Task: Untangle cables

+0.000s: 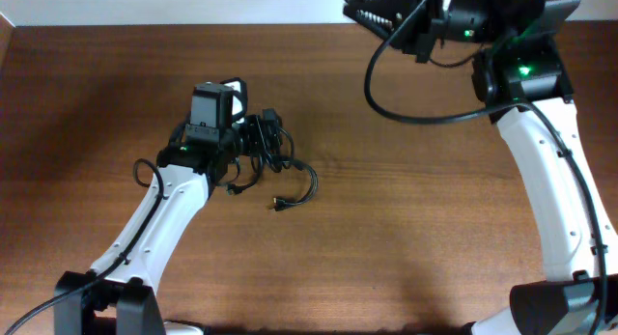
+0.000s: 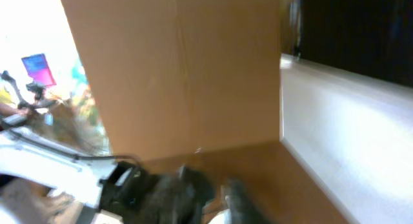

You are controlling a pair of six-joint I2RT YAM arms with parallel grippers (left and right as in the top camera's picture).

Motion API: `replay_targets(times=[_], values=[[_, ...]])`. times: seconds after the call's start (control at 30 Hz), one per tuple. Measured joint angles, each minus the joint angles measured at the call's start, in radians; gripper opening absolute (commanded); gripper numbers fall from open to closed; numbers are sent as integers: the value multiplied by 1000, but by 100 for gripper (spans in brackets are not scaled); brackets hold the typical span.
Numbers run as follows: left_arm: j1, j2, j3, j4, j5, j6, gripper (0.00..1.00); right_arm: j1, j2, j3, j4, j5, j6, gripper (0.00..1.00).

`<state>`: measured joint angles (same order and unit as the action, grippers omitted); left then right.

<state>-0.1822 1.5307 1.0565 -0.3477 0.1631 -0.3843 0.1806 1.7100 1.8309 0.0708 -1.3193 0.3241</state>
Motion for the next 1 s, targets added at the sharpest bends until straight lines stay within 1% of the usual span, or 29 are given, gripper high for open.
replay_targets(times=[0.13,0.2,0.27,0.33,0.43,0.47,0.53,0.6,0.7,0.73,0.77,0.87,0.9,0.93,0.97,1.0], values=[[0,-6,0,45,143,3,99,-17,8,8,-286,-103,-159,36],[0,-52,0,53,188,3,99,-24,30,14,-480,-116,-296,37],[-1,-132,0,54,205,5,99,-24,69,16,-650,-110,-457,37],[3,-245,10,40,210,6,98,-24,123,14,-786,-98,-638,37],[25,-320,24,37,218,6,98,-15,140,13,-912,-49,-782,37],[43,-355,30,37,219,6,98,-3,142,12,-959,-14,-857,37],[61,-375,47,36,219,6,98,23,142,12,-987,25,-943,37],[64,-375,64,35,224,6,98,48,142,12,-988,79,-984,36],[65,-375,84,34,253,6,98,89,142,12,-999,169,-1009,36],[65,-375,87,35,257,6,96,106,142,10,-1005,192,-1026,36],[65,-375,87,35,261,6,89,126,142,2,-1007,213,-1049,36],[65,-375,88,34,268,3,91,179,143,-39,-1011,256,-1114,36],[65,-375,90,33,268,3,91,189,143,-50,-1011,265,-1128,31],[65,-375,98,33,268,3,91,196,143,-52,-1014,274,-1136,19],[65,-375,108,33,268,3,91,202,146,-52,-1014,281,-1140,4],[65,-375,123,34,269,3,91,208,149,-52,-1014,288,-1149,4]])
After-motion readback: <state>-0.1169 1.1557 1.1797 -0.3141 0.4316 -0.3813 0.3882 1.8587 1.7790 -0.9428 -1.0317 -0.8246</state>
